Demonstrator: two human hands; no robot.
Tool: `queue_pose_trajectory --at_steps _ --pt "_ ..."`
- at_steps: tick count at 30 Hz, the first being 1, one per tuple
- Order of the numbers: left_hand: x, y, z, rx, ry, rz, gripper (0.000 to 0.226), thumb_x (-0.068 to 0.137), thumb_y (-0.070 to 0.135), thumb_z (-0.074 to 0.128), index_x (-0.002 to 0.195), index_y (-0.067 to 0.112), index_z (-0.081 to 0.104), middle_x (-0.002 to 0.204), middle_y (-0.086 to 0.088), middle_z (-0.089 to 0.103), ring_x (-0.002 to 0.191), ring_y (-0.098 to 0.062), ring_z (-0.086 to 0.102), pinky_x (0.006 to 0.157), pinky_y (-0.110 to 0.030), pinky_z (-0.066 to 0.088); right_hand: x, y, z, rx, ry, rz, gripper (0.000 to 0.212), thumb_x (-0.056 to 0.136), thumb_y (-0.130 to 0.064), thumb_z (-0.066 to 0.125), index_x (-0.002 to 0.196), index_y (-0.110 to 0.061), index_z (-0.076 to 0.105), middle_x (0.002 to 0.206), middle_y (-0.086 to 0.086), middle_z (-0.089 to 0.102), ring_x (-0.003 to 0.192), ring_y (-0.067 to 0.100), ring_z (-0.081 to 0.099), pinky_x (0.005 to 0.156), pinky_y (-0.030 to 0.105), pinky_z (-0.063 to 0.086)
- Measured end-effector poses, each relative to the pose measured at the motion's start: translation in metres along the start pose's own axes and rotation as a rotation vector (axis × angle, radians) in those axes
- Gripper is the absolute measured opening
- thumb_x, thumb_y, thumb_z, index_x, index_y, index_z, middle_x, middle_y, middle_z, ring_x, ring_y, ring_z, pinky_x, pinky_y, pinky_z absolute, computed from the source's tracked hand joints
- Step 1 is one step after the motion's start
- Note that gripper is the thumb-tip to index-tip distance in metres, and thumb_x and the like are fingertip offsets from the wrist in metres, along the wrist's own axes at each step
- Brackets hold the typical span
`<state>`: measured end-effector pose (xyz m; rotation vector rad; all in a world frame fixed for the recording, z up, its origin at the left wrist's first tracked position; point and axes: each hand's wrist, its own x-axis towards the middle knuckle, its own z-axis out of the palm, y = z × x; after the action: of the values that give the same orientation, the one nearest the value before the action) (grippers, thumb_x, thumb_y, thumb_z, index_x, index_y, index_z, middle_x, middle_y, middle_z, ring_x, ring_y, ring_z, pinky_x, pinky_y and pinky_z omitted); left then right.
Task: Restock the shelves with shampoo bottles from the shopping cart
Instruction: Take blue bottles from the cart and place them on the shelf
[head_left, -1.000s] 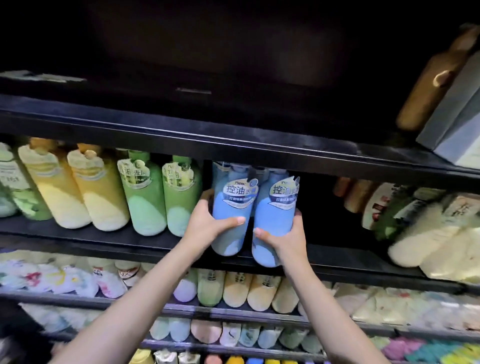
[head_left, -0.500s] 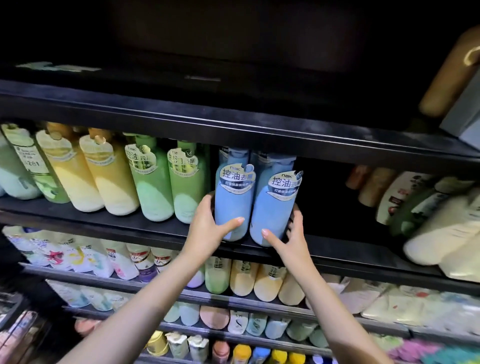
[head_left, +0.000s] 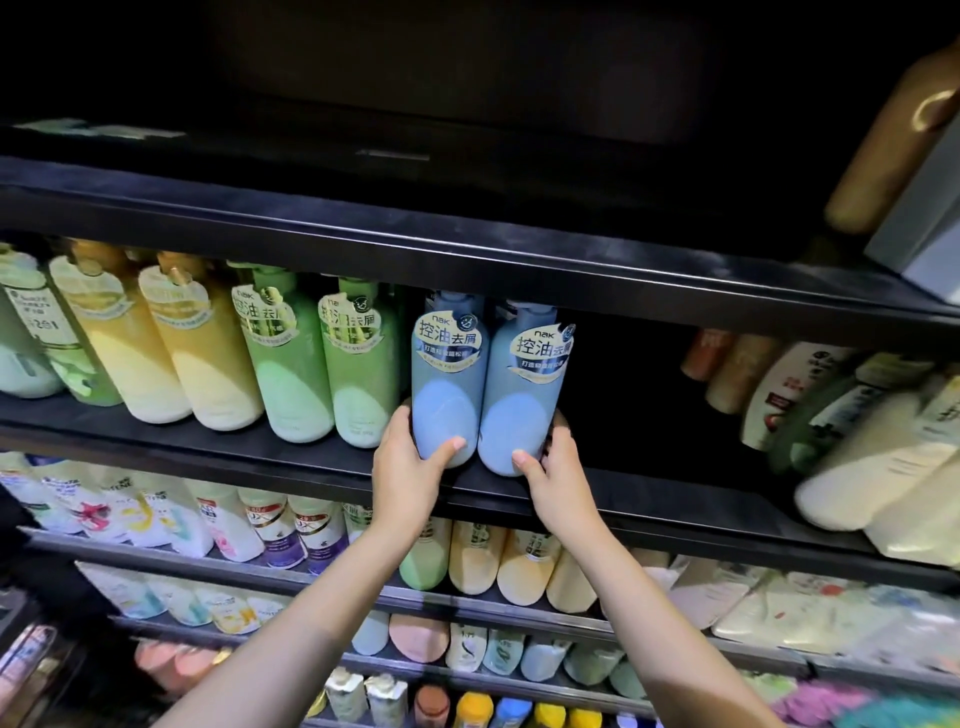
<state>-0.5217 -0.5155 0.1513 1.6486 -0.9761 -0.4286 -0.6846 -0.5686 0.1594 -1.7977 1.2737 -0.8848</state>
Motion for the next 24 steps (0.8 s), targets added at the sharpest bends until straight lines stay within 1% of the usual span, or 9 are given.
queue_pose_trajectory --at_steps 2,4,6,9,13,15,18,21,24 --pt "0.001 0.003 0.004 0.042 0.023 0.011 0.038 0.075 0.035 0.074 0.096 0.014 0.05 0.095 -0.003 0.063 0.087 -0.026 0.059 0.072 -0.038 0.047 0.002 -0.003 0.001 -0.02 0.015 0.002 0.053 0.09 -0.017 0.061 0.135 -0.006 0.035 0.127 0.011 0.047 0.118 0.024 0.049 0.104 0.041 0.04" --pt "0.001 0.006 0.007 0.085 0.051 0.024 0.035 0.079 0.031 0.072 0.089 0.01 0.046 0.087 -0.006 0.059 0.081 -0.029 0.054 0.065 -0.035 0.038 0.004 -0.002 0.002 -0.044 0.027 0.019 0.045 0.091 -0.018 0.061 0.127 -0.002 0.04 0.12 0.013 0.048 0.113 0.027 0.051 0.099 0.04 0.042" --pt "0.002 0.008 0.009 0.119 0.064 0.026 0.035 0.081 0.031 0.07 0.087 0.009 0.043 0.088 -0.009 0.057 0.083 -0.03 0.052 0.066 -0.035 0.036 0.003 -0.002 0.005 -0.076 0.042 0.024 0.04 0.092 -0.02 0.06 0.122 0.0 0.042 0.113 0.011 0.047 0.107 0.027 0.05 0.096 0.039 0.042" --pt "0.004 0.01 0.012 0.131 0.056 0.015 0.033 0.084 0.03 0.067 0.089 0.008 0.042 0.095 -0.013 0.057 0.089 -0.032 0.052 0.073 -0.039 0.041 0.005 -0.001 0.007 -0.08 0.063 0.003 0.049 0.092 -0.022 0.06 0.13 0.001 0.038 0.112 0.008 0.044 0.109 0.026 0.046 0.094 0.031 0.038" --pt "0.004 0.008 0.012 0.122 0.053 0.015 0.032 0.085 0.029 0.066 0.093 0.006 0.044 0.099 -0.013 0.057 0.093 -0.032 0.053 0.08 -0.043 0.044 0.008 0.001 0.009 -0.068 0.076 -0.02 0.058 0.092 -0.022 0.06 0.138 -0.002 0.032 0.116 0.008 0.044 0.114 0.025 0.043 0.093 0.028 0.035" --pt "0.005 0.008 0.012 0.121 0.046 0.012 0.032 0.085 0.029 0.065 0.093 0.006 0.044 0.099 -0.012 0.056 0.093 -0.031 0.052 0.08 -0.042 0.044 0.008 0.003 0.008 -0.04 0.077 -0.014 0.058 0.091 -0.022 0.062 0.138 -0.002 0.033 0.116 0.005 0.042 0.115 0.023 0.043 0.095 0.029 0.036" --pt "0.007 0.003 0.011 0.083 0.027 0.015 0.036 0.084 0.032 0.067 0.099 0.006 0.047 0.103 -0.011 0.057 0.098 -0.029 0.053 0.085 -0.041 0.045 0.008 0.008 0.009 -0.002 0.077 -0.016 0.063 0.087 -0.028 0.066 0.137 -0.006 0.033 0.126 0.007 0.044 0.12 0.024 0.045 0.101 0.038 0.04" --pt "0.004 -0.005 0.009 0.083 0.012 -0.023 0.044 0.077 0.042 0.072 0.097 0.011 0.05 0.1 -0.005 0.059 0.095 -0.024 0.056 0.082 -0.04 0.047 0.009 0.01 0.011 0.011 0.048 -0.02 0.082 0.077 -0.039 0.075 0.14 -0.017 0.029 0.127 -0.001 0.047 0.118 0.015 0.047 0.097 0.035 0.042" --pt "0.004 -0.006 0.011 0.131 0.039 -0.042 0.052 0.069 0.046 0.078 0.098 0.012 0.05 0.099 -0.003 0.06 0.092 -0.023 0.057 0.08 -0.042 0.048 0.013 0.011 0.016 -0.048 0.077 0.033 0.072 0.074 -0.045 0.076 0.129 -0.017 0.039 0.118 0.001 0.056 0.112 0.023 0.054 0.089 0.038 0.047"
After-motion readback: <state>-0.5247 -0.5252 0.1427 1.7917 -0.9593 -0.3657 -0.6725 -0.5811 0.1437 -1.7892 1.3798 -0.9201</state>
